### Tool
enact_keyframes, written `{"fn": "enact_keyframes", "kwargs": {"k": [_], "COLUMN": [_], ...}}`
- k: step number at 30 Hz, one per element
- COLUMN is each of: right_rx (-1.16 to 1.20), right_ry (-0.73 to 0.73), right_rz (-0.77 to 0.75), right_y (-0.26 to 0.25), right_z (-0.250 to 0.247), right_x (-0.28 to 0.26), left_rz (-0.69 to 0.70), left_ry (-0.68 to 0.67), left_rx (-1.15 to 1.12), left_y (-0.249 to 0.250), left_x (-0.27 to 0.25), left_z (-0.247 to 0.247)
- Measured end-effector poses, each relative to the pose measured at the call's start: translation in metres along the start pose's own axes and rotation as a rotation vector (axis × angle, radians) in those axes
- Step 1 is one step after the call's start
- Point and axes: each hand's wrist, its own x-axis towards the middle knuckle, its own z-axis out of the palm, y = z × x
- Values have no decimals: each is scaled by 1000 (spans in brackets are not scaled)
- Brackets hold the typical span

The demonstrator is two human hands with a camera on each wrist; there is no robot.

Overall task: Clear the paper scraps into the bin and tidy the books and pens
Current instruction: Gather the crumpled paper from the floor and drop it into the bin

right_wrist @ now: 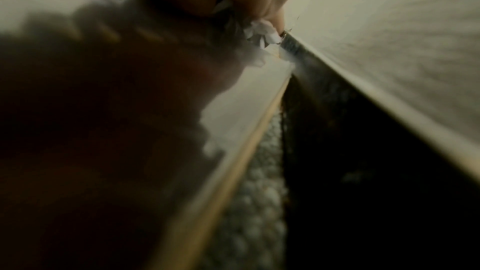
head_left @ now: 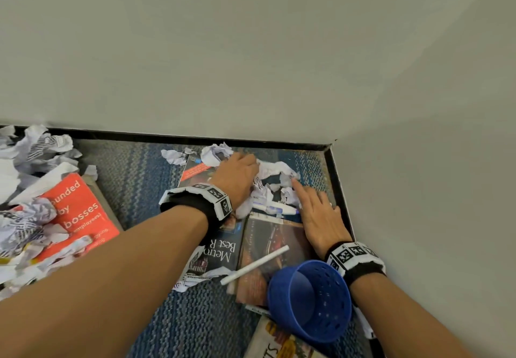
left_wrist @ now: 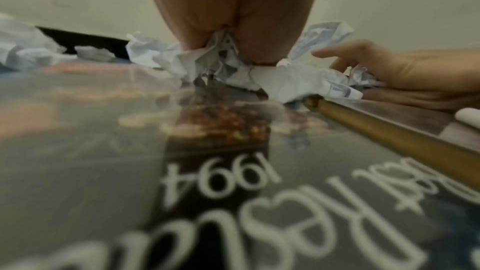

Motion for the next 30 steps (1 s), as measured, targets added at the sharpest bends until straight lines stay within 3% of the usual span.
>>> {"fn": "enact_keyframes", "kwargs": {"k": [7, 10, 13, 15, 20, 23, 30], "right_rx": [66, 214, 149, 224, 238, 128, 145], "right_ry": [-53, -58, -25, -35, -102, -175, 53], "right_rz": [2, 89, 71, 114, 160, 122, 148], "right_y": [0, -1, -1, -1, -1, 0, 3], "right_z": [-4, -7, -6, -4, -13, -29, -65], "right_x": [-2, -1, -1, -1, 1, -5, -2], "left_rz": [-60, -168, -300, -328, -245, -179, -198], "left_ry": [306, 439, 485, 390, -4, -79, -119], "left_rx": [-426, -530, -607, -628, -340, -357, -202], "left_y": [-5, -7, -18, -25, -32, -29, -15], "left_x": [-16, -28, -43, -56, -89, -108, -116], "left_z": [-7, -21, -27, -28, -13, 9, 18]}}
